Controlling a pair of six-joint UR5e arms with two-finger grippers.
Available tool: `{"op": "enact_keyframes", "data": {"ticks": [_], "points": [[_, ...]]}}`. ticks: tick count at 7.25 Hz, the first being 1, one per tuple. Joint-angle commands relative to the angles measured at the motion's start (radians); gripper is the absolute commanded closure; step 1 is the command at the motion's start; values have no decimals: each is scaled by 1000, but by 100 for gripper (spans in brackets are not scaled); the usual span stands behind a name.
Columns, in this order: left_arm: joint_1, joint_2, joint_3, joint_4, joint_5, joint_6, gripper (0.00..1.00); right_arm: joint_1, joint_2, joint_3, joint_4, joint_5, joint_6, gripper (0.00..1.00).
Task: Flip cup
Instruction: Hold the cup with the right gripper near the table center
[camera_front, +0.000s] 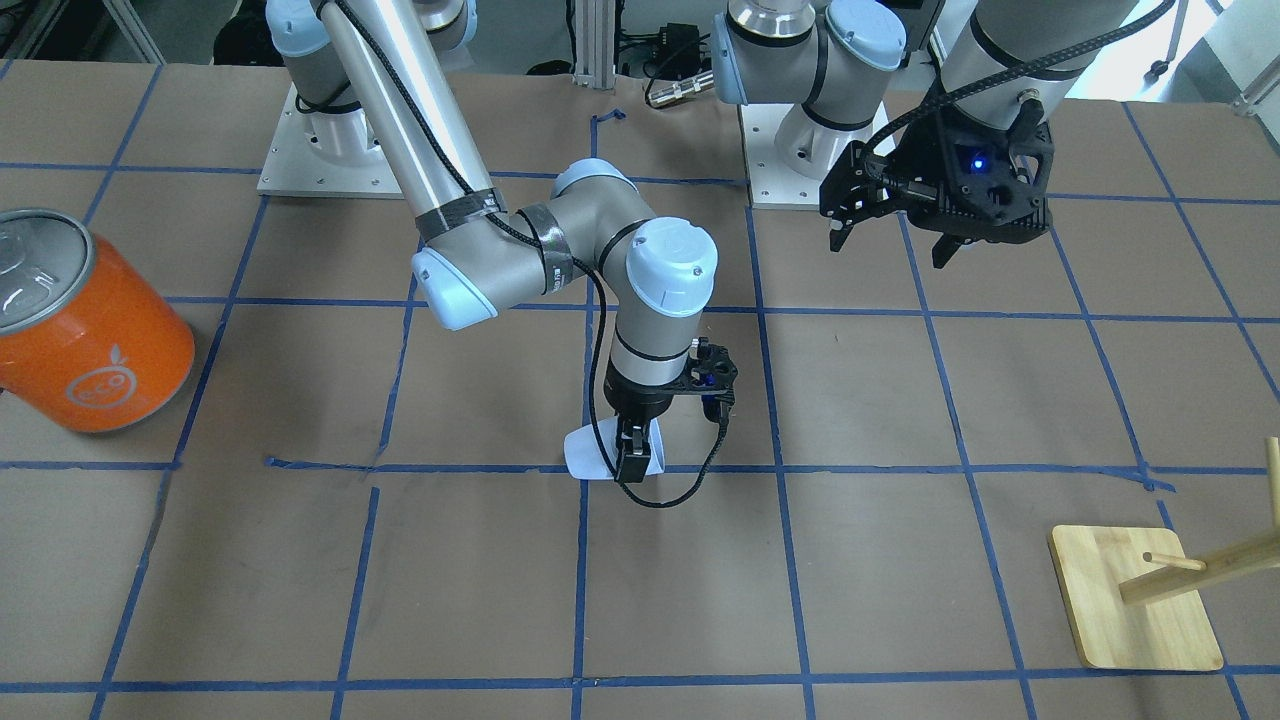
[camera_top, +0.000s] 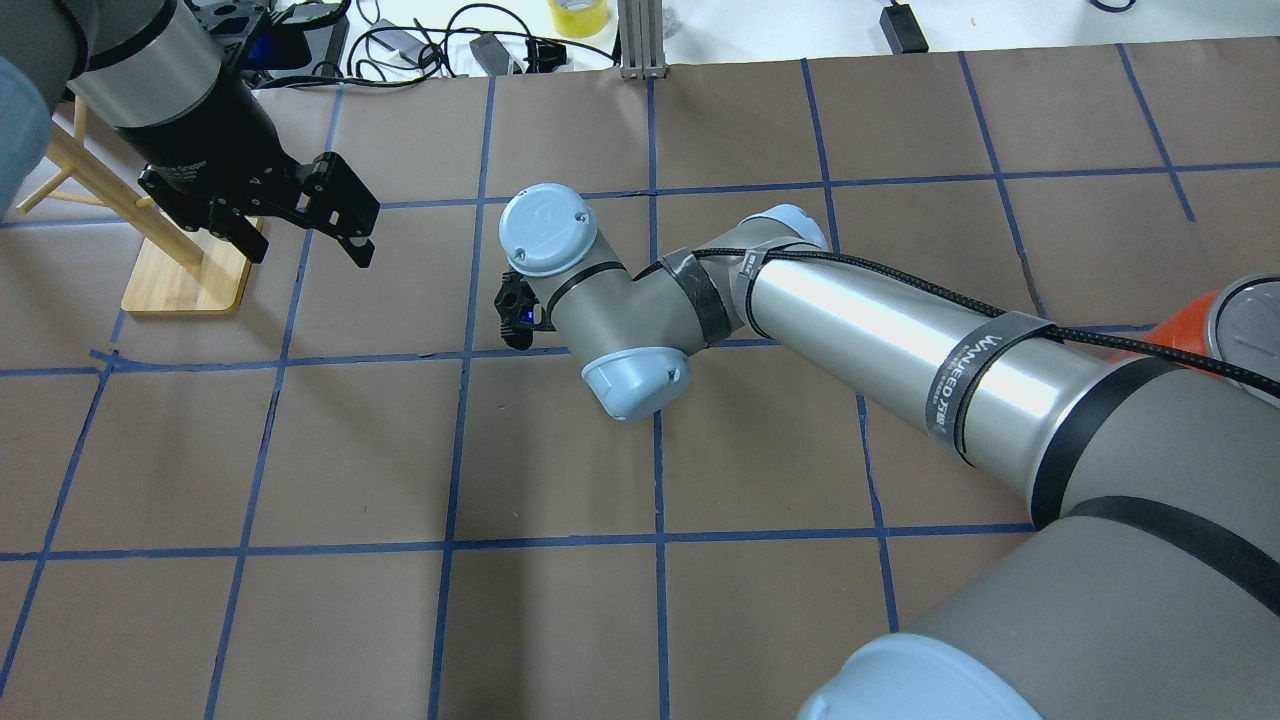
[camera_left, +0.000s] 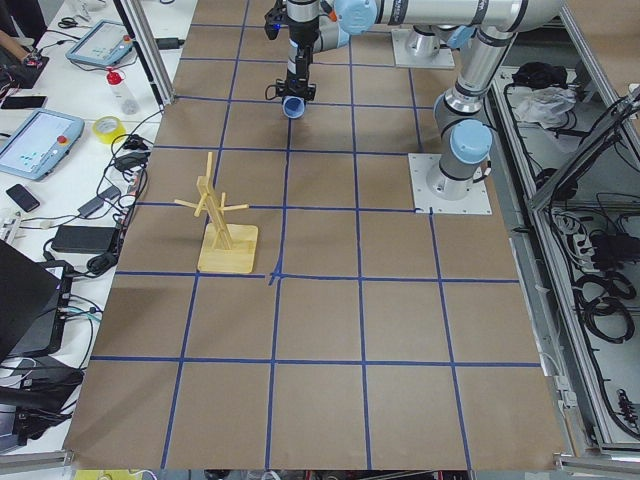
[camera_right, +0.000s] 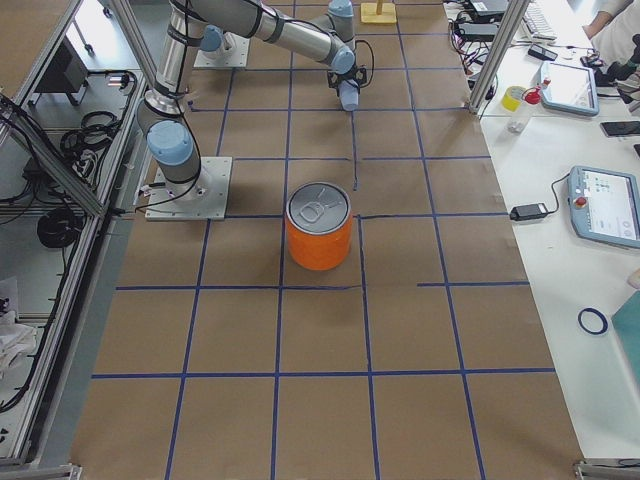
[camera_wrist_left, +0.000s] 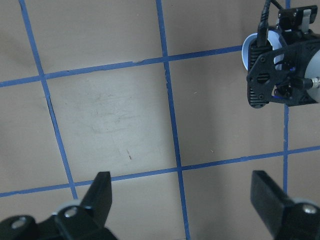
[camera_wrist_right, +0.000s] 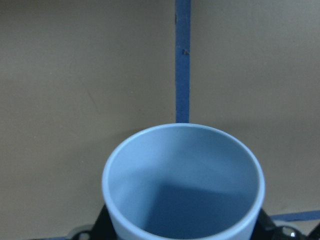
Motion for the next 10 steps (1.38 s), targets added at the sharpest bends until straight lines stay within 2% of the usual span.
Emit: {"op": "enact_keyframes", "data": {"ticks": [1, 2, 3, 4, 5, 8, 10], "points": [[0, 0, 0, 0, -2, 0, 0, 0, 1, 0, 13, 10, 12, 92], [0, 0, 0, 0, 0, 0, 0, 1, 2, 2, 15, 12, 11, 79], [0, 0, 0, 0, -2, -2, 0, 0, 2, 0, 12, 54, 11, 51], [0, 0, 0, 0, -5, 0, 0, 0, 2, 0, 4, 96, 12, 8], [0, 0, 0, 0, -6, 0, 0, 0, 1, -1, 0, 91, 0, 0], [6, -14, 2, 8, -14, 17, 0, -17, -16, -6, 10, 55, -4, 0], [50, -37, -5, 44, -133, 21, 0, -87, -65, -6, 26, 68, -4, 1]]}}
